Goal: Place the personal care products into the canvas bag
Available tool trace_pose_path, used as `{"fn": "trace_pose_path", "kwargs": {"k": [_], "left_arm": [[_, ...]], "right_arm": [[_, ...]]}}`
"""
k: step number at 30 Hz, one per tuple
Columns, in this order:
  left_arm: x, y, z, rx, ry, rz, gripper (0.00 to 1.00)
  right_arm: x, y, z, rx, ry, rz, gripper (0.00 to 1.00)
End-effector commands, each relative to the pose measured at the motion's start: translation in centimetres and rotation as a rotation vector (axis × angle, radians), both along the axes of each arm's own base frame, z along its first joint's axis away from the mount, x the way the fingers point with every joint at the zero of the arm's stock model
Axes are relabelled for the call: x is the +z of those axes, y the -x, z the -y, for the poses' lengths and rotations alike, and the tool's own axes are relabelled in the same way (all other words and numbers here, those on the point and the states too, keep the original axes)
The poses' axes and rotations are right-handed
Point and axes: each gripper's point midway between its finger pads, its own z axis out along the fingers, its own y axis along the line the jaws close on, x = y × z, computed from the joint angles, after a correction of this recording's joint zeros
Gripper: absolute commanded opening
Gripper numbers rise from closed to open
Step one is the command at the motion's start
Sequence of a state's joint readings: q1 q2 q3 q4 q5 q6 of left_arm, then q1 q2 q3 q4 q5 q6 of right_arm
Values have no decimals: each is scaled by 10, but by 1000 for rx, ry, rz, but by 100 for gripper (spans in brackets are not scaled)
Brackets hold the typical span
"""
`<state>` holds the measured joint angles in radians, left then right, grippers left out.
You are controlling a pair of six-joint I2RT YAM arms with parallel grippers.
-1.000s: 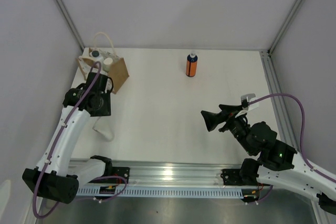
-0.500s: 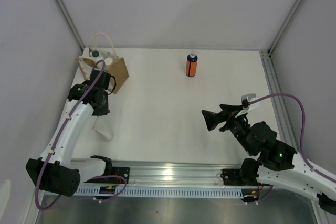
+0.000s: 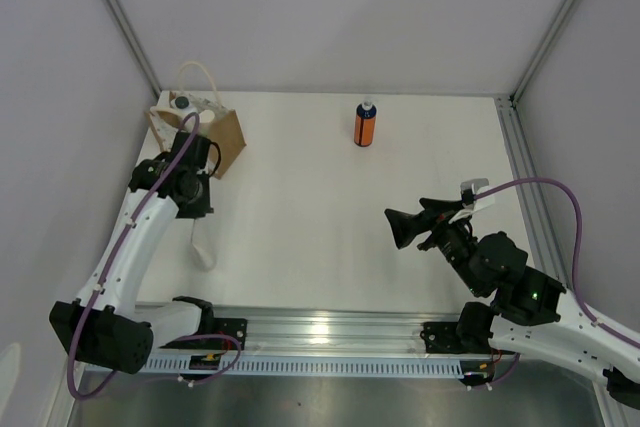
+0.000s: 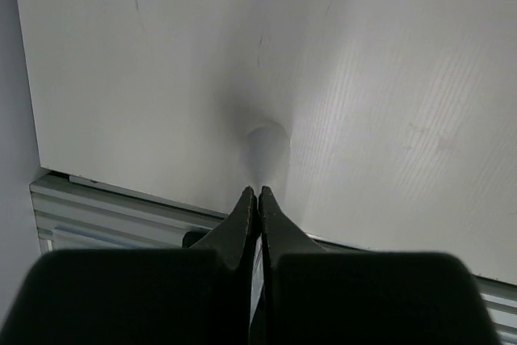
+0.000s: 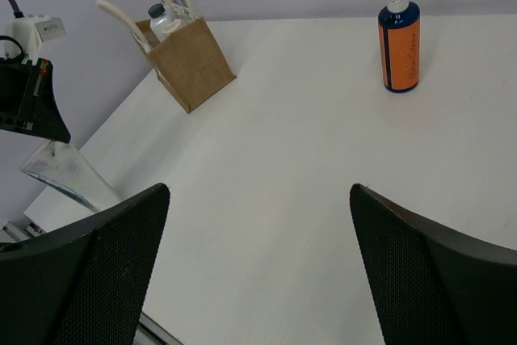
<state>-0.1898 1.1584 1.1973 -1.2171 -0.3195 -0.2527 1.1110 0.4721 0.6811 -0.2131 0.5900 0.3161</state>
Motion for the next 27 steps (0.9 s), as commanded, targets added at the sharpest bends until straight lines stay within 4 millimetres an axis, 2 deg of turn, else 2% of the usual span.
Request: {"fn": "trace_pose_path", "kwargs": {"k": [1, 2, 6, 14, 17, 25, 27], "left_arm": [[15, -17, 16, -23, 92, 85, 0], [19, -22, 27, -44, 148, 107, 0], [25, -41, 51, -73, 246, 159, 0], [22, -67, 76, -119, 273, 183, 0], [27, -75, 81, -130, 274, 194, 0], [25, -84, 85, -140, 256, 201, 0], [23, -84, 84, -141, 250, 195, 6]], "right_arm": [[14, -2, 5, -21, -26, 22, 97], [14, -2, 4, -23, -26, 22, 97], [14, -3, 4, -26, -23, 22, 97], [11, -4, 2, -29, -9, 17, 97], [12, -4, 2, -26, -9, 17, 98], [12, -5, 3, -32, -11, 19, 97], [11, -5, 3, -32, -5, 17, 97]]}}
